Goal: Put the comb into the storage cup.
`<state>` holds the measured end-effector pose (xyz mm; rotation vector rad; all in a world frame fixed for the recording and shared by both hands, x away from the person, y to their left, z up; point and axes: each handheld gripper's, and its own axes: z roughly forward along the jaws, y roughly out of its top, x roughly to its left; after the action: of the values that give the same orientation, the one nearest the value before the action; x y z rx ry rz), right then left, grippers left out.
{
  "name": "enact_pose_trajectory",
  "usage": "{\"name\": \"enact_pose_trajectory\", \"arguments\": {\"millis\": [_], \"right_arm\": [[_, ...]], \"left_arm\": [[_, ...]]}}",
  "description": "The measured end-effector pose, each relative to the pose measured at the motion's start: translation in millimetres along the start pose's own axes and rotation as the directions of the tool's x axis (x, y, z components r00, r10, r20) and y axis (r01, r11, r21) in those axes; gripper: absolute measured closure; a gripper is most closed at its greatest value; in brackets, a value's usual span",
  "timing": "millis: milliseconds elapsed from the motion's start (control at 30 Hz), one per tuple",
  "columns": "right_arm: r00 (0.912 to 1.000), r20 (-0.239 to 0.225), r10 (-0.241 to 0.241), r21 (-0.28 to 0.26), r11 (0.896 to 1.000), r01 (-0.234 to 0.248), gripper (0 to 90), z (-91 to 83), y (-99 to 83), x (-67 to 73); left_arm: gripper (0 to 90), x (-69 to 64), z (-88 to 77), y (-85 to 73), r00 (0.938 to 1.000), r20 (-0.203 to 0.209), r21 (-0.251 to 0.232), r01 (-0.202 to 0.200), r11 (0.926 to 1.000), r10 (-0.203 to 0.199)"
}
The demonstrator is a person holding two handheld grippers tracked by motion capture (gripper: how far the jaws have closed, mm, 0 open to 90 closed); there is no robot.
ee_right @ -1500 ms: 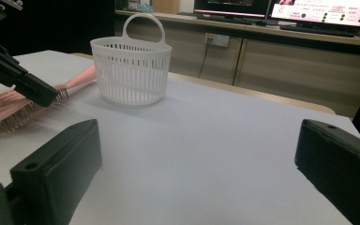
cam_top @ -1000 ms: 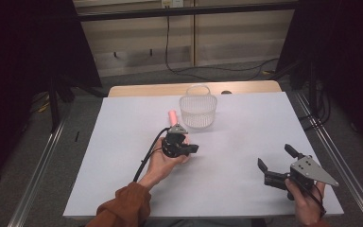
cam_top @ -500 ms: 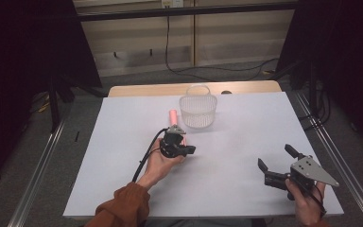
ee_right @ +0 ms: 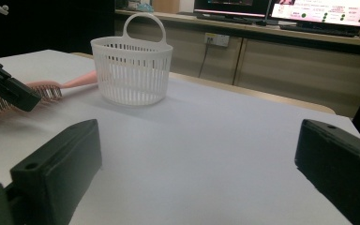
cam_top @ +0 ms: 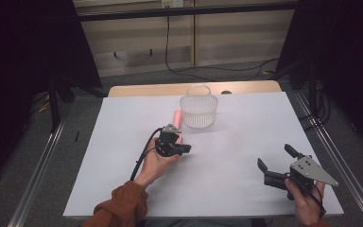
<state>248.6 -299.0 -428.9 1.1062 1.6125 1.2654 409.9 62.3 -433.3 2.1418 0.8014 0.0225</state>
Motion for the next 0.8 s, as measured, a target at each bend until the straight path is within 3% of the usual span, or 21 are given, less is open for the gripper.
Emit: {"name": "enact_pose_trajectory", "arguments": {"millis": [367, 600, 733, 800], "right_arm": [[1.0000, 0.000, 0.001, -0.001, 1.000, -0.001, 0.2, -0.2, -0.1, -0.2], [1.0000, -0.001, -0.001, -0.003, 1.000, 0.001, 0.2, -0.3, 0.0, -0.1], [1.0000, -0.003, -0.001, -0.004, 1.000, 0.001, 0.2, -0.4, 0.0, 0.2], [1.0000, -0.003, -0.001, -0.006, 1.000, 0.001, 0.2, -0.5, 0.0, 0.0]], "left_arm": [[86.5, -2.6, -6.4, 3.4, 0.9990, 0.045, -0.058, 0.007, 0.9983, -0.004], [80.2, 3.5, -18.7, 4.9, 0.9992, 0.036, -0.113, 0.022, 0.9934, -0.018], [72.6, 9.7, -28.6, 6.1, 0.9988, 0.019, -0.153, 0.047, 0.9872, -0.045], [68.8, 13.4, -32.7, 5.1, 0.9987, -0.006, -0.148, 0.050, 0.9877, -0.051]]}}
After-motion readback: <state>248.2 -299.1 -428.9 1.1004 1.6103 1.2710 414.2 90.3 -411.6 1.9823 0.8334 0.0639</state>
